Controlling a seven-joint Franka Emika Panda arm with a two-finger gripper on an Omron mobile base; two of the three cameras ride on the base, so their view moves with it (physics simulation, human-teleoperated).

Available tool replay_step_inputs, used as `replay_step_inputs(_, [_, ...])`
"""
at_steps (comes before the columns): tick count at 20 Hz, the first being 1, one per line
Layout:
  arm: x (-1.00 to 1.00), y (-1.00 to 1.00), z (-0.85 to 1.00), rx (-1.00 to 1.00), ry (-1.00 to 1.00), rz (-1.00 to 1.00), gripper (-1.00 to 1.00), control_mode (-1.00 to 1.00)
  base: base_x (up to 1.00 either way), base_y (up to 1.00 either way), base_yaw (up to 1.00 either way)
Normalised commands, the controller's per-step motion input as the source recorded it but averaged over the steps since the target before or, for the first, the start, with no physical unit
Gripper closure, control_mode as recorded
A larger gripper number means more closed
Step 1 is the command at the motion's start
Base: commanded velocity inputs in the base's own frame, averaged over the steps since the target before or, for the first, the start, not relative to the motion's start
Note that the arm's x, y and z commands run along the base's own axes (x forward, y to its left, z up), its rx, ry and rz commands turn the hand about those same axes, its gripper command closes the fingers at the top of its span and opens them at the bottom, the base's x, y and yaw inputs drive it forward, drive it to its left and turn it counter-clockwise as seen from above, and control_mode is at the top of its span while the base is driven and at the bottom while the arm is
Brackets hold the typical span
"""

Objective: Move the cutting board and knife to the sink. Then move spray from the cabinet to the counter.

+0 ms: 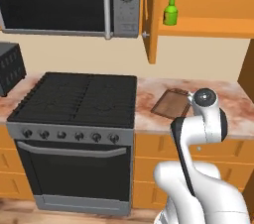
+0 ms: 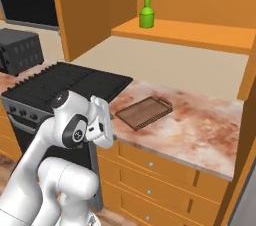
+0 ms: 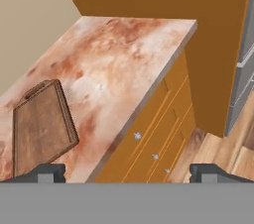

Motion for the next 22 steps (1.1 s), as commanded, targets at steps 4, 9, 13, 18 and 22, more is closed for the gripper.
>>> replay_step_inputs(4, [0.00,0.00,0.00,0.00,0.00,0.00,-1.00,1.00,0.21,-0.29,-0.20])
replay_step_inputs(9, [0.00,0.00,0.00,0.00,0.00,0.00,-1.00,1.00,0.26,-0.26,-0.14])
replay_step_inputs(13, [0.00,0.00,0.00,0.00,0.00,0.00,-1.00,1.00,0.27,-0.67,0.00])
replay_step_inputs(18, [0.00,0.00,0.00,0.00,0.00,0.00,-1.00,1.00,0.03,-0.88,0.00])
replay_step_inputs(22, [0.00,0.00,0.00,0.00,0.00,0.00,-1.00,1.00,0.35,-0.10,0.00])
